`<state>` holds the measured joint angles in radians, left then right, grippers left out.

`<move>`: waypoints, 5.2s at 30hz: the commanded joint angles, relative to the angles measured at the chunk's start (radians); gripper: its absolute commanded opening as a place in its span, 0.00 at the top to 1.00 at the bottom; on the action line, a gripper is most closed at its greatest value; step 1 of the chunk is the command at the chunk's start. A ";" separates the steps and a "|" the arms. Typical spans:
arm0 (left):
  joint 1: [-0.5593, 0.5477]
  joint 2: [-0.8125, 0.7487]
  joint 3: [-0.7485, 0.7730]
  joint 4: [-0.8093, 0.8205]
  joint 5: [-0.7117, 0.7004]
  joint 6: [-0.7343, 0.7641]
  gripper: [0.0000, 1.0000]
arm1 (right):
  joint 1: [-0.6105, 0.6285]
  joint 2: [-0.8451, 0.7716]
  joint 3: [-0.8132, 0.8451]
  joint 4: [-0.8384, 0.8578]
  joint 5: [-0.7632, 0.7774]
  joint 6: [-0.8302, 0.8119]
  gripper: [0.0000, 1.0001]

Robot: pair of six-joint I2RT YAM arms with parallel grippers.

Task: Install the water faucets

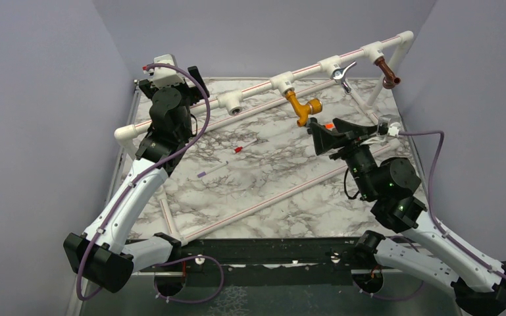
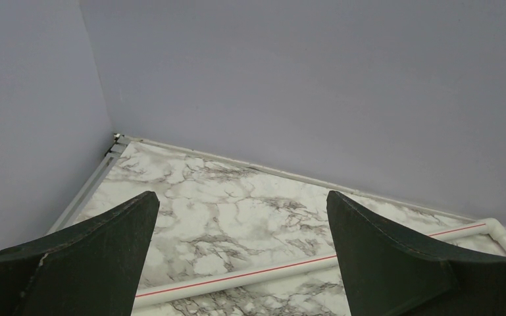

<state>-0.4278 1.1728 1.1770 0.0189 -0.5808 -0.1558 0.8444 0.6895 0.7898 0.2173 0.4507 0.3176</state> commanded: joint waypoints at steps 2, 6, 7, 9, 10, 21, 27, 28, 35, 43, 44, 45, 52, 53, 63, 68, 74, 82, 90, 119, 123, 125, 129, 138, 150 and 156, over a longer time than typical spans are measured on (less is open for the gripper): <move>-0.054 0.077 -0.113 -0.359 0.049 -0.018 0.01 | 0.005 -0.033 0.044 -0.040 -0.144 -0.511 0.17; -0.055 0.078 -0.113 -0.359 0.048 -0.018 0.01 | 0.007 -0.057 0.045 -0.072 -0.255 -0.777 0.14; -0.055 0.080 -0.113 -0.359 0.048 -0.018 0.01 | 0.006 -0.062 0.043 -0.081 -0.275 -0.845 0.14; -0.054 0.079 -0.114 -0.359 0.048 -0.018 0.01 | 0.007 -0.063 0.043 -0.105 -0.293 -0.971 0.13; -0.055 0.079 -0.113 -0.359 0.049 -0.018 0.01 | 0.006 -0.056 0.050 -0.128 -0.300 -1.043 0.13; -0.055 0.076 -0.113 -0.359 0.051 -0.016 0.01 | 0.007 0.070 0.078 -0.321 -0.275 -1.540 0.12; -0.055 0.075 -0.112 -0.359 0.057 -0.016 0.01 | 0.006 0.095 -0.040 -0.036 -0.192 -1.766 0.12; -0.055 0.075 -0.113 -0.359 0.057 -0.016 0.01 | 0.006 0.102 -0.050 0.001 -0.189 -1.792 0.12; -0.055 0.077 -0.114 -0.359 0.058 -0.016 0.01 | 0.006 0.153 -0.044 0.161 -0.214 -1.908 0.12; -0.055 0.077 -0.114 -0.359 0.059 -0.014 0.01 | 0.006 0.235 -0.022 0.220 -0.226 -1.989 0.16; -0.055 0.077 -0.114 -0.359 0.059 -0.015 0.01 | 0.007 0.244 -0.016 0.227 -0.220 -1.990 0.17; -0.055 0.077 -0.114 -0.359 0.061 -0.015 0.01 | 0.006 0.253 -0.011 0.226 -0.219 -1.989 0.17; -0.055 0.073 -0.112 -0.359 0.064 -0.016 0.01 | 0.006 0.316 0.026 0.236 -0.193 -1.954 0.27; -0.055 0.074 -0.114 -0.359 0.064 -0.016 0.01 | 0.006 0.327 0.029 0.244 -0.182 -1.951 0.30; -0.061 0.075 -0.114 -0.359 0.062 -0.016 0.01 | 0.005 0.380 0.030 0.295 -0.121 -1.923 0.48; -0.062 0.076 -0.112 -0.359 0.063 -0.016 0.01 | 0.004 0.386 0.012 0.321 -0.102 -1.896 0.66; -0.062 0.080 -0.113 -0.359 0.062 -0.016 0.01 | 0.005 0.383 0.009 0.330 -0.129 -1.787 0.99; -0.061 0.082 -0.113 -0.359 0.059 -0.015 0.01 | 0.007 0.362 0.034 0.341 -0.175 -1.419 0.99; -0.062 0.083 -0.113 -0.359 0.062 -0.014 0.01 | 0.006 0.334 0.057 0.360 -0.158 -0.930 0.99; -0.063 0.075 -0.114 -0.359 0.053 -0.012 0.01 | 0.005 0.257 0.037 0.303 0.258 0.706 0.99; -0.063 0.075 -0.114 -0.359 0.053 -0.012 0.01 | 0.005 0.261 0.053 0.236 0.283 0.875 0.99; -0.063 0.076 -0.114 -0.359 0.052 -0.012 0.01 | 0.004 0.271 0.077 0.168 0.295 0.960 0.99; -0.063 0.075 -0.115 -0.359 0.050 -0.011 0.01 | 0.006 0.294 0.103 0.066 0.301 1.118 0.99; -0.063 0.074 -0.114 -0.359 0.045 -0.011 0.01 | 0.005 0.319 0.098 0.100 0.279 1.274 0.99; -0.063 0.072 -0.114 -0.359 0.046 -0.011 0.01 | 0.005 0.321 0.112 0.003 0.280 1.302 0.95; -0.063 0.076 -0.114 -0.359 0.043 -0.011 0.01 | 0.005 0.295 0.109 -0.019 0.301 1.284 0.73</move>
<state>-0.4557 1.1755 1.1778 0.0257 -0.5835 -0.1486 0.8562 1.0149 0.8665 0.2325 0.6464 1.5860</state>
